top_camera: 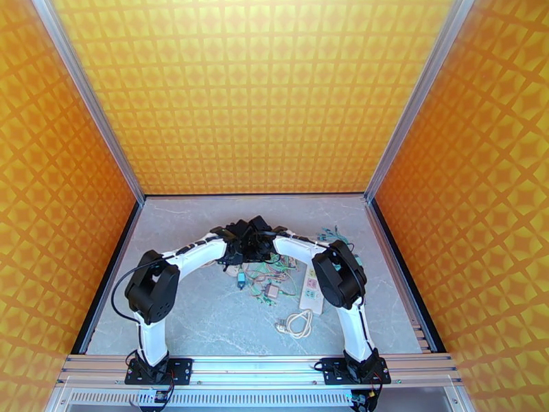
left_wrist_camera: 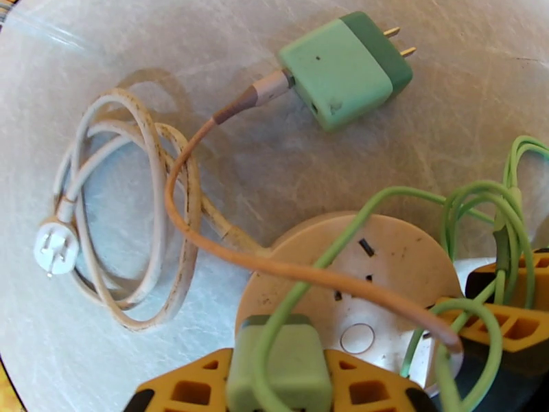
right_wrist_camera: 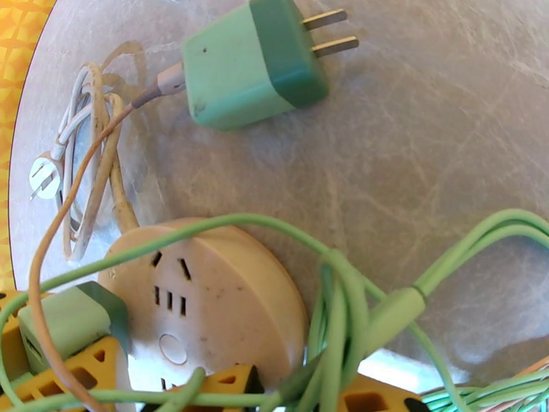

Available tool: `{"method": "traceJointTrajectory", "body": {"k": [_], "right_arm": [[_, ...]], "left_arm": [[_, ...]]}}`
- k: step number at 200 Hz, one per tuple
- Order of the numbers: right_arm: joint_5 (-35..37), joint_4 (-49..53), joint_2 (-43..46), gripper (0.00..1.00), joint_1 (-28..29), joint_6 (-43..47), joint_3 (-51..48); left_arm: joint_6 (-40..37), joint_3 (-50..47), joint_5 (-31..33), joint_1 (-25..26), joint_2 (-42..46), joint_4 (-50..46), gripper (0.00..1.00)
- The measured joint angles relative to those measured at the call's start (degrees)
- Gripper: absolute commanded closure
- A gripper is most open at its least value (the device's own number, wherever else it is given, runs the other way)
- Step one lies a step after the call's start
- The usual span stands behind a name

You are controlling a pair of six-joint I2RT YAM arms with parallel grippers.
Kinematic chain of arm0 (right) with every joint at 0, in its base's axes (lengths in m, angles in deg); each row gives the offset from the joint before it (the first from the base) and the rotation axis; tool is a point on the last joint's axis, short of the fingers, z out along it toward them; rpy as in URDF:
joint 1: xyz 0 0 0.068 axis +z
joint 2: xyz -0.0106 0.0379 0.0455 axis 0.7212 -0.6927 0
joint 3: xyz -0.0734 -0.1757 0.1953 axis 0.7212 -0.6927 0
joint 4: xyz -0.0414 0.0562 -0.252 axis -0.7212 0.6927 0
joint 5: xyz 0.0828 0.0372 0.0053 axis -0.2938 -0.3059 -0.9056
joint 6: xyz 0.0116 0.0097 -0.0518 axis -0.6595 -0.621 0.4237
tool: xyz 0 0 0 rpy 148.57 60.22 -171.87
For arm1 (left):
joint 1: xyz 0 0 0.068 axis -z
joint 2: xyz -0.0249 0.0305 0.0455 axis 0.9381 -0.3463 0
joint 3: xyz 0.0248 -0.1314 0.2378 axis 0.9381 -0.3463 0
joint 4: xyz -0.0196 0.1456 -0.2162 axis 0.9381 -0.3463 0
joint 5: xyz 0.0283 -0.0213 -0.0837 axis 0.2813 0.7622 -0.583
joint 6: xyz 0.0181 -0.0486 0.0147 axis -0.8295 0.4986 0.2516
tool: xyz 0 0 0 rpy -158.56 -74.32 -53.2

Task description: Pull the plug off the socket

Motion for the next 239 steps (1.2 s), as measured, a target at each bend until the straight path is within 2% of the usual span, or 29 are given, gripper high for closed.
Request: {"method": "traceJointTrajectory", "body": {"k": [43, 91, 122, 167, 196, 239], "right_arm": [[0.0, 0.0, 0.0, 0.72, 0.0, 0.0, 0.0], [0.5, -0.4, 0.0, 0.72, 0.5, 0.0, 0.0], [0.7, -1.0, -0.1, 0.72, 1.1, 0.1, 0.0], [0.7, -0.9, -0.1, 0.72, 1.1, 0.4, 0.1], [0.9, -0.7, -0.1, 0.72, 1.1, 0.5, 0.2], [1.8, -0.6, 0.1, 0.66, 1.6, 1.3, 0.4]], "left_arm": [[0.9, -0.1, -0.8, -0.6, 0.2, 0.1, 1.0], [2.8, -5.2, -13.4, -7.1, 5.0, 4.9, 1.0], [3.0, -6.0, -17.7, -7.8, 7.1, 4.8, 1.0], [3.0, -3.1, -15.6, -5.1, 6.4, 1.6, 1.0], [3.0, -3.3, -13.4, -5.5, 6.6, -0.4, 1.0], [3.8, -11.5, -11.8, -8.2, 12.0, -1.5, 0.99]]}}
